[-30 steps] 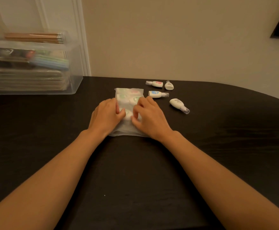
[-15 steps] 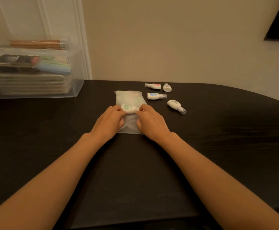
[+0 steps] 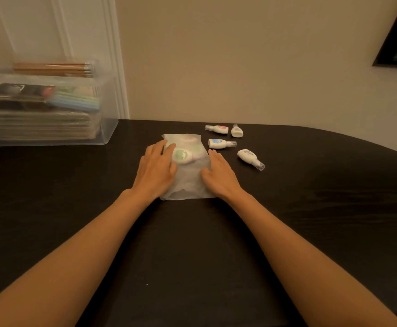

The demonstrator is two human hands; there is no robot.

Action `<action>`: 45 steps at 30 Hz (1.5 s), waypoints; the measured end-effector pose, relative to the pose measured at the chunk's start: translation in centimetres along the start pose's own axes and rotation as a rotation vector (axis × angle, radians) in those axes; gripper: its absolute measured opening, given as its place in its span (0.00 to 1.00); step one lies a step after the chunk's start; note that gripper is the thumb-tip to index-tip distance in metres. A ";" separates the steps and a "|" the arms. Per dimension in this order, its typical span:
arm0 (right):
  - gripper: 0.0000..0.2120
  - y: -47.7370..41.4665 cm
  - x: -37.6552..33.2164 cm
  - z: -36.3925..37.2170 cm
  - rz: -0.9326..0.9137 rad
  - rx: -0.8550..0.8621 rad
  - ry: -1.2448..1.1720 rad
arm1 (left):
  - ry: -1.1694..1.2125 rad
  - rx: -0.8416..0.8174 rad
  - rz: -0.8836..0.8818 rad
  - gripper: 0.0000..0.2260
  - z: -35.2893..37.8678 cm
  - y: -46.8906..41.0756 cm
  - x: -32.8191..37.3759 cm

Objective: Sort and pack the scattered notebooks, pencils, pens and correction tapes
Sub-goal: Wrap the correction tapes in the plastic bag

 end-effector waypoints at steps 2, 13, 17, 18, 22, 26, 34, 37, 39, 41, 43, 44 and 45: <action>0.29 -0.7 0.0 0.7 -0.019 -0.080 0.053 | -0.049 -0.161 -0.027 0.24 1.4 -0.4 -0.1; 0.28 -3.2 -0.1 0.1 -0.046 -0.020 -0.263 | 0.235 0.109 -0.168 0.16 0.6 -3.1 -1.4; 0.24 -5.0 0.1 -0.1 -0.055 0.018 -0.360 | 0.199 -0.002 -0.188 0.22 1.8 -4.7 -1.8; 0.23 -5.3 0.1 -0.2 -0.059 0.030 -0.372 | 0.194 -0.038 -0.184 0.22 2.2 -5.0 -1.9; 0.21 -7.5 -0.4 0.6 -0.151 0.056 -0.282 | 0.343 -0.183 -0.196 0.22 3.8 -6.6 -2.6; 0.21 -9.4 -0.5 2.5 -0.122 -0.094 -0.013 | 0.325 -0.245 -0.209 0.19 4.5 -7.6 -3.6; 0.18 -9.4 0.1 2.2 0.004 -0.010 0.010 | 0.230 -0.183 -0.334 0.27 3.9 -7.1 -4.5; 0.20 -8.9 0.5 1.9 0.007 -0.017 0.098 | 0.098 -0.274 -0.323 0.36 3.6 -6.1 -5.2; 0.21 -8.4 0.7 1.6 0.010 -0.048 0.092 | 0.017 -0.357 -0.286 0.41 3.6 -5.5 -5.3; 0.21 -7.8 0.8 1.4 -0.016 -0.119 0.046 | -0.038 -0.419 -0.269 0.44 3.5 -5.1 -5.3; 0.21 -7.2 1.0 1.3 -0.050 -0.172 0.015 | -0.058 -0.448 -0.261 0.45 3.5 -4.8 -5.3; 0.23 -6.9 1.1 1.3 -0.066 -0.191 0.025 | -0.053 -0.449 -0.254 0.44 3.5 -4.8 -5.3; 0.24 -6.7 1.2 1.3 -0.083 -0.202 0.053 | -0.043 -0.445 -0.242 0.43 3.5 -4.7 -5.2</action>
Point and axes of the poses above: each hand's wrist, its own y-axis away from the middle knuckle, its own z-axis out of the palm, x = y × z, the point moved 5 cm from there along -y, towards the middle knuckle, and after that the axes turned 14 degrees about y, right-handed, at the moved point
